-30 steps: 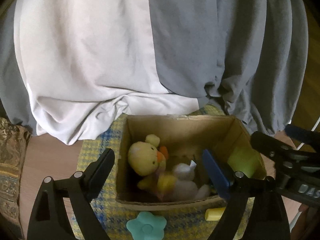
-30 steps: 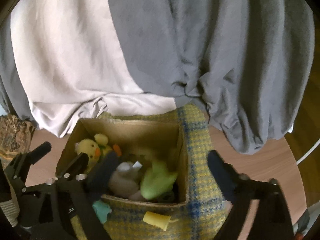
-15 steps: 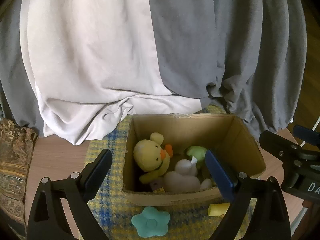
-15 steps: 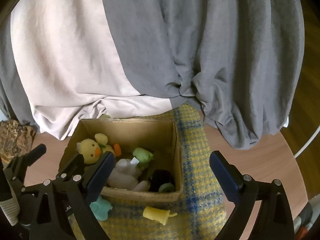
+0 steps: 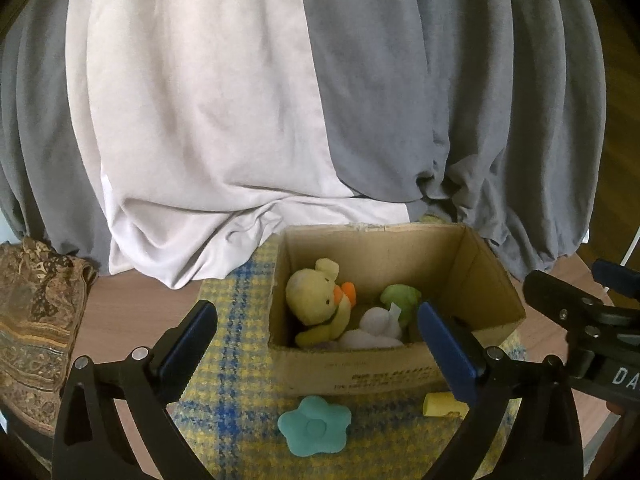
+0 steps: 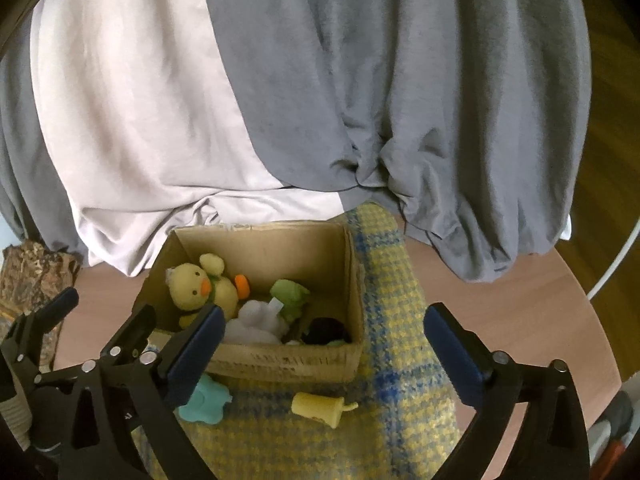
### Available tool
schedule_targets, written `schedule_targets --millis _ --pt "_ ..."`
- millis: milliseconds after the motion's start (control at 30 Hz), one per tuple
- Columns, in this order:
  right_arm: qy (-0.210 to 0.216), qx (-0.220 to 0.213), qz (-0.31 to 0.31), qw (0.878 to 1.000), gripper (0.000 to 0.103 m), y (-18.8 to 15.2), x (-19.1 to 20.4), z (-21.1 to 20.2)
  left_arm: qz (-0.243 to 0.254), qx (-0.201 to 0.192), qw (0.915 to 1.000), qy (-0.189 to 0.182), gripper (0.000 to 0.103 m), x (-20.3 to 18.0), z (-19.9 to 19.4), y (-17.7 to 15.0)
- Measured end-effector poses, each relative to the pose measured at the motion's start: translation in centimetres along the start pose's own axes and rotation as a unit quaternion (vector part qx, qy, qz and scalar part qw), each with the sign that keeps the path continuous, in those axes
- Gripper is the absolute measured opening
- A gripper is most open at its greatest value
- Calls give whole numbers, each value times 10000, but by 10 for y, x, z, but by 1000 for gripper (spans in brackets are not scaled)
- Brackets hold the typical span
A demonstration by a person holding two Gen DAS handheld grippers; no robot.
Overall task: Organize objects
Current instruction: 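Withdraw both grippers from the box toward the teal star and yellow cup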
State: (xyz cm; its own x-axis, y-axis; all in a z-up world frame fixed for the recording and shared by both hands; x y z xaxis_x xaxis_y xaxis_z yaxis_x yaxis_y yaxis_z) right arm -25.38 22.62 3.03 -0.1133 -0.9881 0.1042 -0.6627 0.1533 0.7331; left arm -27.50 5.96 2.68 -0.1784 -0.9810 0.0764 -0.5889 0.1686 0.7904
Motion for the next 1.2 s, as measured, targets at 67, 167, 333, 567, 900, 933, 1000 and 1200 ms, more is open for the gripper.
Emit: schedule_targets --millis 67,167,333,567,900,933,1000,1200 --pt "-22 -23 70 10000 102 -5 -3 -3 1 -7 10000 36 102 1 -3 -5" --pt "11 -6 205 9998 102 -13 -8 -4 8 7 10000 51 102 1 -6 -15" --pt "59 84 379 9992 102 -33 -12 -1 -63 83 9999 120 102 8 -6 -33" --pt "-12 221 427 9988 102 -59 -14 8 -125 153 9995 264 102 13 -2 -57" --pt "-240 342 358 9985 102 -86 -20 21 -111 426 9988 231 102 11 16 -97" --pt "-259 367 356 9984 102 -90 -20 24 -140 445 9987 229 102 12 19 -100" --pt "-270 427 366 9981 102 -96 -19 29 -153 490 9984 225 102 13 23 -107" --pt "-309 613 329 9971 102 -112 -16 47 -151 770 9968 151 102 16 43 -126"
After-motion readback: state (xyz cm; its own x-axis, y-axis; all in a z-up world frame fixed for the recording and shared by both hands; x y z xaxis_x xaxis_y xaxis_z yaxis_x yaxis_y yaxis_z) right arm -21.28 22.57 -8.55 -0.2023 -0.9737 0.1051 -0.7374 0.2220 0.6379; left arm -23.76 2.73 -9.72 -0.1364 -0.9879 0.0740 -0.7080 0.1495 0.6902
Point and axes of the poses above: each gripper's, at about its wrist camera, not at the fingertips, and z roughly the way its jaws point, x to its left, y to its top, the point moved 10 cm from there along z, roughly the way its jaws point, and after that the axes turned 2 degrees about z, right-handed, at the moved point
